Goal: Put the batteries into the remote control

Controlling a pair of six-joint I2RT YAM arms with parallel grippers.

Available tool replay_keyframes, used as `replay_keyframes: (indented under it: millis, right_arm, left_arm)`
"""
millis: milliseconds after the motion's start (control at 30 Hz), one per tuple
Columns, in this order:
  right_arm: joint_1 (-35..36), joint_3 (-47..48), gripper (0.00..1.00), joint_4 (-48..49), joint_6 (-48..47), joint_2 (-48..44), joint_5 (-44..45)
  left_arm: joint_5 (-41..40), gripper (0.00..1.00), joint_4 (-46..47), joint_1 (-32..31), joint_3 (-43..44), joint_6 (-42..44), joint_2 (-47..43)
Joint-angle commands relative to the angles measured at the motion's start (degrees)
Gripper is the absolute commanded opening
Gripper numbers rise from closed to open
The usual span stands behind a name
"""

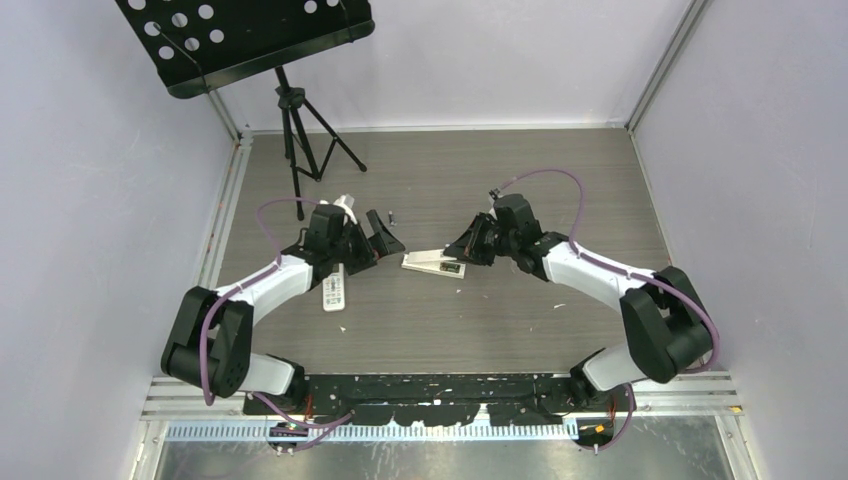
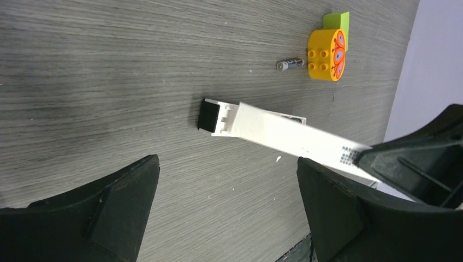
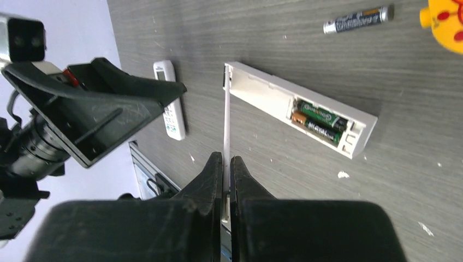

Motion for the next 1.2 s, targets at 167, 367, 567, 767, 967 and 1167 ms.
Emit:
replay_keyframes:
  millis: [167, 367, 567, 767, 967, 1167]
  right_arm:
    - [-1.53, 3.17, 0.00, 7.88, 3.15, 4.69, -4.10]
    - [-2.18, 1.25, 0.00, 9.61, 3.79, 5.61, -7.90]
    - [-2.70, 1.46, 0.01, 3.06, -0.76, 5.19, -2.09]
    - [-3.38, 0.89, 0.00, 2.07, -2.63, 7.96, -1.69]
    - [-3.43, 1.00, 0.00, 0.04, -3.69, 9.86, -4.17]
    - [-3.56, 0.23, 0.00, -0.81, -5.75, 9.55, -4.90]
  left_arm:
    - [3.44, 0.94, 4.19, 0.24, 1.51, 1.02, 2.49]
    - [4.13, 0.89, 4.84, 0.24, 1.56, 0.83, 3.93]
    - [4.39, 0.78, 5.22, 0.24, 1.56, 1.03, 4.70]
    - [4.82, 0.73, 5.89, 0.24, 1.88, 0.94, 6.01]
    - [4.85, 0.70, 5.83, 0.24, 2.42, 1.14, 6.98]
    - [4.92, 0.68, 5.38, 0.24, 3.13, 1.67, 8.19]
